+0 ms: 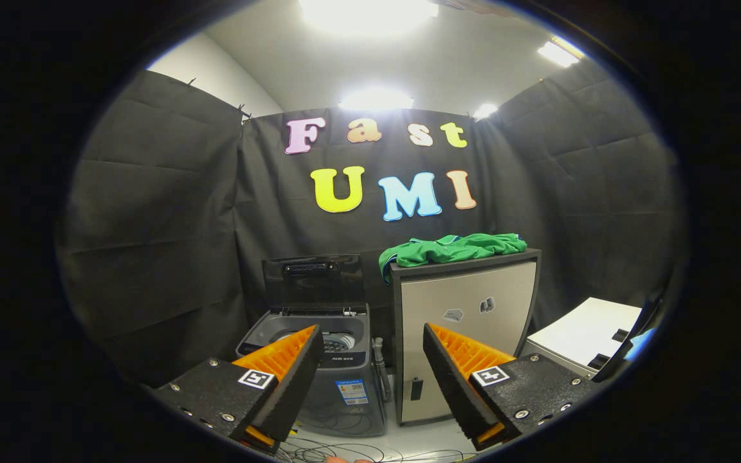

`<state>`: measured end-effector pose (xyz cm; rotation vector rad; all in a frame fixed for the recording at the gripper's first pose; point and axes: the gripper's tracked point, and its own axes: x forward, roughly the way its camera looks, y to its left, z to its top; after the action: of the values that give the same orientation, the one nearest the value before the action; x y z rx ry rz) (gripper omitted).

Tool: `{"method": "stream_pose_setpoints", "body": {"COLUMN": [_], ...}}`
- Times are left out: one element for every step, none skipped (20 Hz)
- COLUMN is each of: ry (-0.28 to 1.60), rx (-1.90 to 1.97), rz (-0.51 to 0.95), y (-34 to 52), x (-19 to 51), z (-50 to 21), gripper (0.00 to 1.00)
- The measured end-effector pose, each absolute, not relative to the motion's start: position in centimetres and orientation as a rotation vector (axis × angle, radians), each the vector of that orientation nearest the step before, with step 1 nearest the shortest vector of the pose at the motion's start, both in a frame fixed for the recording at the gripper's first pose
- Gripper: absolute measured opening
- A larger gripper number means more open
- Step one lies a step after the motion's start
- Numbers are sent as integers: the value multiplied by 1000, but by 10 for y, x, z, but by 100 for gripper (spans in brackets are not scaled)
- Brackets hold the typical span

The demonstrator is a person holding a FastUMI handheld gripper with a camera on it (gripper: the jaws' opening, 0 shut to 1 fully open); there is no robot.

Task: Put the clothes into the washing machine and then close the washing machine lid.

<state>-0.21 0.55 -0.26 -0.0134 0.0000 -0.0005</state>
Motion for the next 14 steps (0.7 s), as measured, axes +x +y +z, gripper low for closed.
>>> {"method": "stream_pose_setpoints", "body": {"ry": [0, -1, -1, -2, -1, -1, -1, -2, -1, 2, 4, 1, 0, 0], "rx": [-12, -11, -10, -9, -8, -9, -9, -8, -6, 0, 6, 6, 3, 5], "rz": [-2, -3, -5, -5, -6, -6, -7, -8, -11, -13, -14, -18, -28, -38], "y": [5, 6, 8, 9, 10, 10, 11, 13, 14, 14, 15, 16, 15, 13], "x": [-2, -2, -3, -3, -2, -2, -1, -2, -2, -1, -1, -2, -3, -2], "z": [-2, -3, -2, -2, -2, -2, -2, -2, 0, 0, 2, 6, 10, 13], "gripper": [96, 96, 96, 96, 96, 96, 96, 96, 96, 96, 96, 96, 96, 96]}}
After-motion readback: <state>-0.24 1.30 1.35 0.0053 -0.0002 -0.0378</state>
